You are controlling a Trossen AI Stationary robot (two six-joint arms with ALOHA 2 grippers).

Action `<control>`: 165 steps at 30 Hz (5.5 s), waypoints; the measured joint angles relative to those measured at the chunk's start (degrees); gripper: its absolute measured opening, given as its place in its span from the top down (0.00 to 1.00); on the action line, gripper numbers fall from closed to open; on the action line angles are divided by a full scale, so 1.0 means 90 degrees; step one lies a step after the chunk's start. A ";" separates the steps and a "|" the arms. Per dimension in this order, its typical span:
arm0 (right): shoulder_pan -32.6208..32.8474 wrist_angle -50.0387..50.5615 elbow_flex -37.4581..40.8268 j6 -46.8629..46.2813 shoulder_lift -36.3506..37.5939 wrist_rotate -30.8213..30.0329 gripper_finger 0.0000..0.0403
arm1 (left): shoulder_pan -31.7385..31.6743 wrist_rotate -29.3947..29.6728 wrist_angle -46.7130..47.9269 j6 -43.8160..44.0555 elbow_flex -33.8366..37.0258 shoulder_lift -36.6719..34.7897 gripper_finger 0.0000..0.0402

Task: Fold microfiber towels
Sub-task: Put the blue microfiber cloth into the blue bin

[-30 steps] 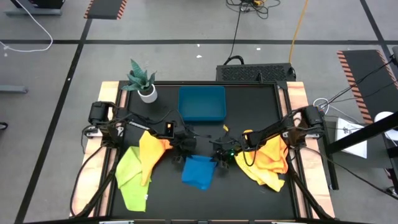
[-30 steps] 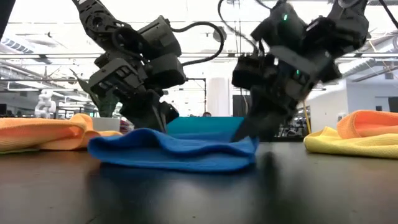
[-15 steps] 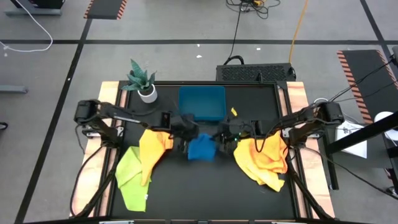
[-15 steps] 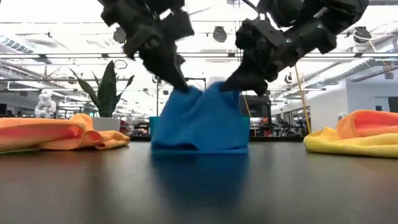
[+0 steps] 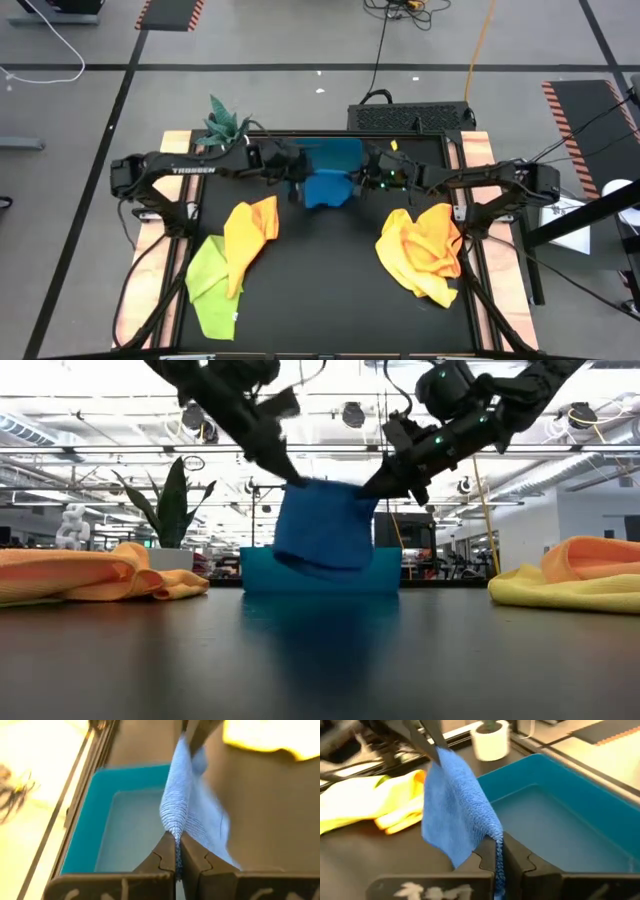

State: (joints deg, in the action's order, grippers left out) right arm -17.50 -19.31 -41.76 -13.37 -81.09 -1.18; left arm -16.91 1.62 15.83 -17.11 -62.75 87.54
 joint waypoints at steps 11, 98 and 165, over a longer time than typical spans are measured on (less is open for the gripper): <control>-0.0765 -0.0605 -0.0008 0.0172 -0.0067 0.0659 1.00 | -0.0923 -0.0341 -0.0826 -0.0072 -0.0003 0.0261 0.98; -0.1298 0.0095 -0.0567 0.2870 -0.0479 0.1140 0.39 | -0.1452 -0.0730 -0.0889 -0.1050 0.0040 0.0892 0.45; -0.1755 0.1175 -0.1877 0.3640 -0.2568 0.1295 0.98 | -0.2002 -0.0666 -0.1583 -0.1518 -0.0035 0.1881 0.99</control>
State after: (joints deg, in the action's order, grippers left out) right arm -33.30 -8.74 -58.65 19.39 -104.20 10.47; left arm -34.93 -4.38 1.58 -30.77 -63.07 104.47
